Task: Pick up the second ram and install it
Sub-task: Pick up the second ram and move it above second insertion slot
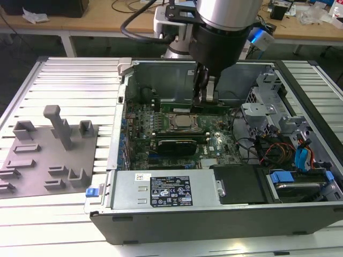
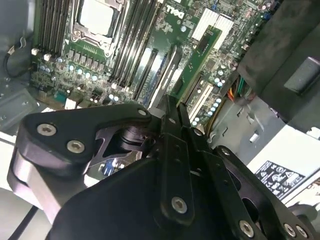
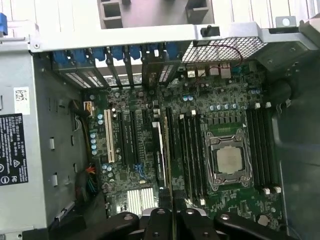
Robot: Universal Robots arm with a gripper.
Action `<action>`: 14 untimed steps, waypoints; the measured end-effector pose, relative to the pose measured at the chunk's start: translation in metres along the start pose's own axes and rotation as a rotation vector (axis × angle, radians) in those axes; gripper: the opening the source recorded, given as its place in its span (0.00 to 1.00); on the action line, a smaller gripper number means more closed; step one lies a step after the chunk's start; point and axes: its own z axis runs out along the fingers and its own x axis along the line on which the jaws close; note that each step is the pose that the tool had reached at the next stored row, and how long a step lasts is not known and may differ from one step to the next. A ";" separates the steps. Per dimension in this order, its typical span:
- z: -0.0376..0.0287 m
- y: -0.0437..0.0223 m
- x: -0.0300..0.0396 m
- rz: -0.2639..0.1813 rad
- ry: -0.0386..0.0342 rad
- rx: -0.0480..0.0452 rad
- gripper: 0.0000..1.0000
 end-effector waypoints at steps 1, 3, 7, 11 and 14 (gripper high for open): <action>0.0036 -0.0014 -0.0001 0.000 0.0002 -0.0016 0.14; 0.0097 -0.0024 0.0003 0.000 0.0000 -0.0022 0.14; 0.0153 -0.0047 -0.0018 0.000 -0.0137 -0.0037 0.14; 0.0206 -0.0161 -0.0094 0.001 -0.0262 -0.0070 0.14; 0.0241 -0.0173 -0.0102 0.001 -0.0263 -0.0076 0.14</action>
